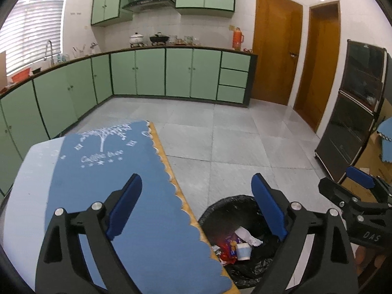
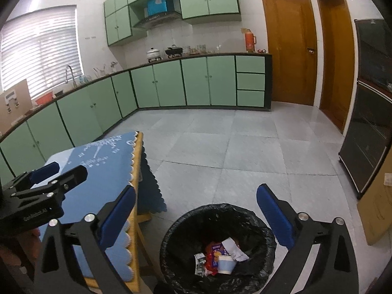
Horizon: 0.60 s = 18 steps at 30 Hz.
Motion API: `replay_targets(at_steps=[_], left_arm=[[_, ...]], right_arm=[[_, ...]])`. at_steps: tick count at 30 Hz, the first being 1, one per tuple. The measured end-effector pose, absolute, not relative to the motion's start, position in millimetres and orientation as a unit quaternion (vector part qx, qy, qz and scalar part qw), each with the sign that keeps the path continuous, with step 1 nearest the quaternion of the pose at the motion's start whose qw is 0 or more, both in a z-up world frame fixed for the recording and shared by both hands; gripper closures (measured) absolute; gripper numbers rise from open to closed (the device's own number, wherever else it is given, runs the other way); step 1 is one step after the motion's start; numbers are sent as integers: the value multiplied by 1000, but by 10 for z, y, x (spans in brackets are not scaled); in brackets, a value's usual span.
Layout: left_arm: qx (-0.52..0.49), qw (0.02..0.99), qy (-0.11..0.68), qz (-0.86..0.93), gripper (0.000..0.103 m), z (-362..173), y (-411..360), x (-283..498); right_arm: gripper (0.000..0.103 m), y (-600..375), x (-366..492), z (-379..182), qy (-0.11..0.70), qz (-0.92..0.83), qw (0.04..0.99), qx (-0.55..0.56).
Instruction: Collect trash
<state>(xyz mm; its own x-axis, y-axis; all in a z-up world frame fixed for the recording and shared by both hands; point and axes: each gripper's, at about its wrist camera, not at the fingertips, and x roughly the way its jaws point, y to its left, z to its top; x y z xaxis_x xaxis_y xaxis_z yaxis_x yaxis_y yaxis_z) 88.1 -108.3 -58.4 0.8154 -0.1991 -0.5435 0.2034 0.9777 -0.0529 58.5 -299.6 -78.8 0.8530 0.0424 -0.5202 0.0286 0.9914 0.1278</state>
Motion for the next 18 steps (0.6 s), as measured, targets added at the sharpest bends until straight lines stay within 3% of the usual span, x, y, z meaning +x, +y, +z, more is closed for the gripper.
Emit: replay_targets(at_steps=[18], left_arm=[[6,959,268,-91,12,-247,-892,610]], right_arm=[[6,-2856,308,-454,245,20,967,62]])
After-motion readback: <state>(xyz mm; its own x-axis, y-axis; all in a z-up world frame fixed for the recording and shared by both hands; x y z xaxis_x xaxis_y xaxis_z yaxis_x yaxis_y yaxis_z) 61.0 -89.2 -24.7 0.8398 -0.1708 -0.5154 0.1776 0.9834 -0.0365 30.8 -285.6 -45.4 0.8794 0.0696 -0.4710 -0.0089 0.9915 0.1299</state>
